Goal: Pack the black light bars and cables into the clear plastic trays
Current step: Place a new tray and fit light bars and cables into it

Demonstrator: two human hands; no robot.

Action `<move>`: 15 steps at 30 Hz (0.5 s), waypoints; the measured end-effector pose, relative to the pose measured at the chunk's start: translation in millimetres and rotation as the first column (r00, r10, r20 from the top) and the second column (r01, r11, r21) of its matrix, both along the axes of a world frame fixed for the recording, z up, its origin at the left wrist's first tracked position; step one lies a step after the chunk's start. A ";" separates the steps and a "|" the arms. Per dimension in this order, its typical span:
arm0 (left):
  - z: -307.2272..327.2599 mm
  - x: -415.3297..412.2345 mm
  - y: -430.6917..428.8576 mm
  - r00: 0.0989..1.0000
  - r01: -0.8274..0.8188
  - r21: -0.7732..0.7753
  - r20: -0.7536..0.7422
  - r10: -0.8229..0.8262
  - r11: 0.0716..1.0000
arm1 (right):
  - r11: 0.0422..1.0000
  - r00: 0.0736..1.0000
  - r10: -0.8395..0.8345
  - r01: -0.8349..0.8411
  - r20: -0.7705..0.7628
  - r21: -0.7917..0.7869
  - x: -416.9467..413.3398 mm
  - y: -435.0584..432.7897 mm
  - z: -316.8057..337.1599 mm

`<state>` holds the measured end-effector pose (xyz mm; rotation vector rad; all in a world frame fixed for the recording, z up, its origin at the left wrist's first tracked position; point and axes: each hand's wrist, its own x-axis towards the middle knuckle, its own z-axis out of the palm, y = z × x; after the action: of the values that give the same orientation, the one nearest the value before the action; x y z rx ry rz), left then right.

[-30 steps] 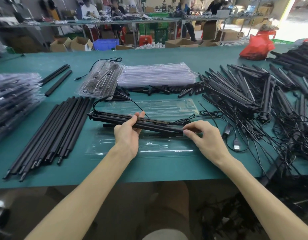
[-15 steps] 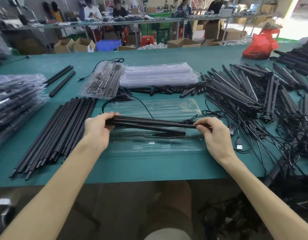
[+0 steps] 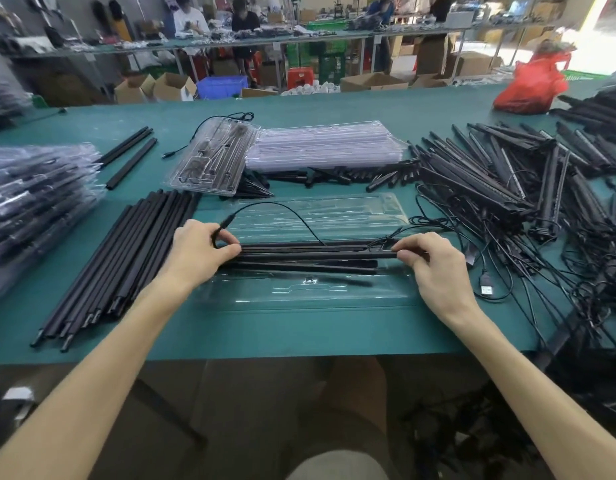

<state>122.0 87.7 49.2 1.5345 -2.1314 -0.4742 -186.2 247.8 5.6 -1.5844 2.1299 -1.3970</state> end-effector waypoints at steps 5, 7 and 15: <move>-2.0 -2.7 4.4 0.977 0.214 0.032 0.016 -0.215 0.976 | 1.000 1.000 0.009 -0.009 0.012 0.002 0.3 1.9 1.2; -8.3 -7.8 5.7 0.956 0.287 0.004 -0.057 -0.287 0.958 | 1.000 1.000 0.011 -0.011 0.008 0.003 0.4 2.7 1.6; -19.8 -25.2 -3.2 0.922 0.343 0.033 -0.200 -0.330 0.939 | 0.999 0.999 0.024 -0.023 -0.026 0.037 3.3 4.3 3.2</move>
<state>96.8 84.6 29.5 1.1012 -2.2488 -0.7859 -182.9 252.0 8.8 -1.6180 2.1323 -1.3294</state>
